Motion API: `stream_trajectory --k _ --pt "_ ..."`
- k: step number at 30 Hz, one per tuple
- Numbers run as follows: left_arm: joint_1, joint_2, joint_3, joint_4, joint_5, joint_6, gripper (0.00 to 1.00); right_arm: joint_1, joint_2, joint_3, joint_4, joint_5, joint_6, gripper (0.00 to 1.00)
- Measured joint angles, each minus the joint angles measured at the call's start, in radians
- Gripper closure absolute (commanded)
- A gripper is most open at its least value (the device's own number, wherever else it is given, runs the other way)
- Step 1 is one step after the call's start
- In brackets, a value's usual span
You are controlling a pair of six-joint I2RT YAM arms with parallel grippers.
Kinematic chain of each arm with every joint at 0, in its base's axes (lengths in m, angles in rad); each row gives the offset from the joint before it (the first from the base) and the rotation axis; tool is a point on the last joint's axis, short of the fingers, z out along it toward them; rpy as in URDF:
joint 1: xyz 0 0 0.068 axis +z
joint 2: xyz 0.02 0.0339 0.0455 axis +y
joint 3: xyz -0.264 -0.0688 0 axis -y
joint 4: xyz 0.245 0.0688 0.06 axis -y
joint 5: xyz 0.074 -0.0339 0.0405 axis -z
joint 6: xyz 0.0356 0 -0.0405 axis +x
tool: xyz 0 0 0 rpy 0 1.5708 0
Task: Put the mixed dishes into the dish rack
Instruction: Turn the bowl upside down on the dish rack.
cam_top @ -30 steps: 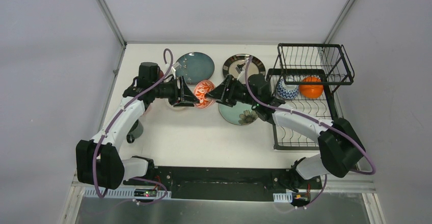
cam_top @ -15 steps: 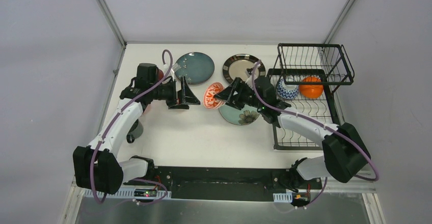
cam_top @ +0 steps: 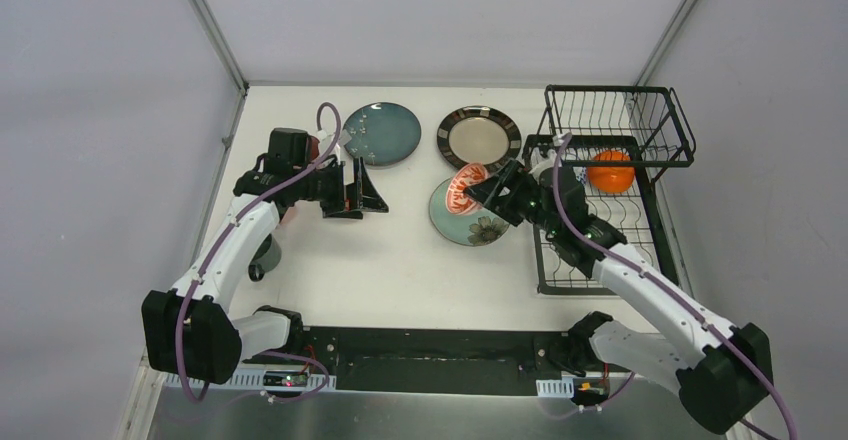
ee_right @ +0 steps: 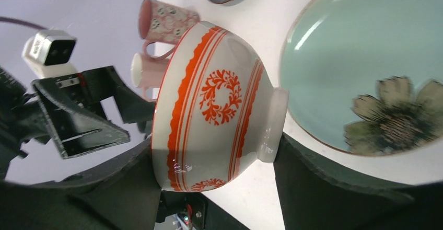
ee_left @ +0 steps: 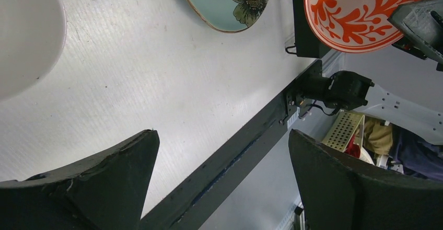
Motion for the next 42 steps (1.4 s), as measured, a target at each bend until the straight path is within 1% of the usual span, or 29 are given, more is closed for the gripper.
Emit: stream_trajectory --k 5,15,23,33,37,42 --pt "0.0 0.0 0.0 -0.006 -0.005 0.017 0.01 -0.017 -0.114 -0.013 -0.176 0.127 -0.005 0.57" --pt "0.0 -0.011 0.0 -0.024 -0.022 0.022 0.01 -0.04 -0.274 -0.013 -0.433 0.343 -0.004 0.57" --pt "0.0 -0.014 0.0 -0.029 -0.022 0.023 0.01 -0.05 -0.283 -0.007 -0.6 0.477 -0.002 0.58" --pt "0.0 -0.024 0.0 -0.03 -0.023 0.027 0.01 -0.076 -0.29 0.05 -0.714 0.605 0.0 0.59" --pt "0.0 -0.026 0.0 -0.03 -0.022 0.029 0.01 -0.103 -0.27 0.076 -0.76 0.647 0.001 0.6" --pt "0.0 -0.027 0.0 -0.03 -0.022 0.029 0.01 -0.167 -0.24 0.109 -0.811 0.679 -0.004 0.62"
